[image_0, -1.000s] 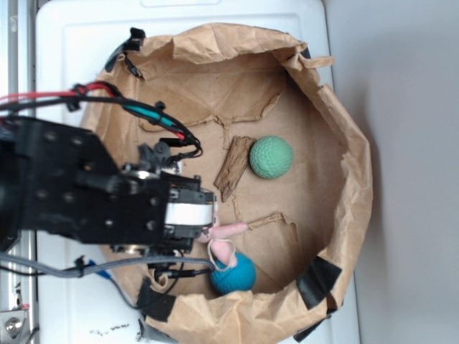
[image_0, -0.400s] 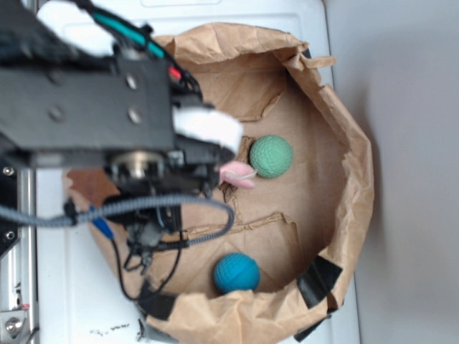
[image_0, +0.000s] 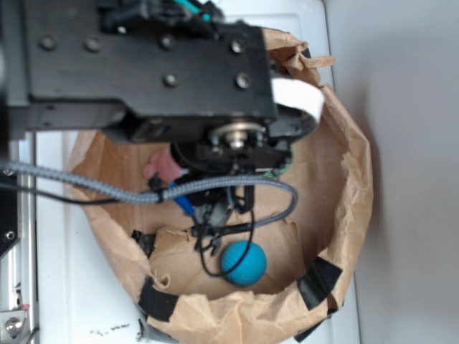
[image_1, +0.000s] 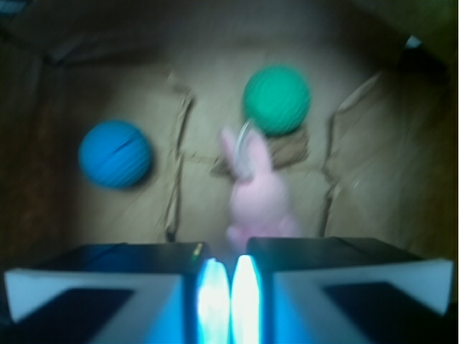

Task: Grab the pink bunny.

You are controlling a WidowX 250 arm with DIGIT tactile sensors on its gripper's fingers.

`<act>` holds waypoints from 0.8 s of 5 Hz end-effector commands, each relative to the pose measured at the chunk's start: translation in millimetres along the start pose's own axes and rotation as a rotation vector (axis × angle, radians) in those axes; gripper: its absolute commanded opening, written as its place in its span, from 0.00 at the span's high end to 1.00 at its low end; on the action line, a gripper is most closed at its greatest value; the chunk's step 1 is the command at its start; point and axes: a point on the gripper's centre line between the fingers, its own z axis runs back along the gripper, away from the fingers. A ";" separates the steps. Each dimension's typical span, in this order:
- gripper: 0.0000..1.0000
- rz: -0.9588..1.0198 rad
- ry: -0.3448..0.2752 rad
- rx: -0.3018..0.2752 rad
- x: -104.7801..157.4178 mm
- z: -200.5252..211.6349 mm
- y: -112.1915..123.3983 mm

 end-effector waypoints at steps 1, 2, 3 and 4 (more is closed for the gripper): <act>0.00 0.037 -0.095 0.042 22.3 -11.5 0.3; 0.00 0.020 -0.112 0.078 21.9 -28.4 11.9; 0.00 0.021 -0.145 0.106 25.5 -43.9 15.2; 0.00 0.012 -0.126 0.148 39.1 -66.5 26.6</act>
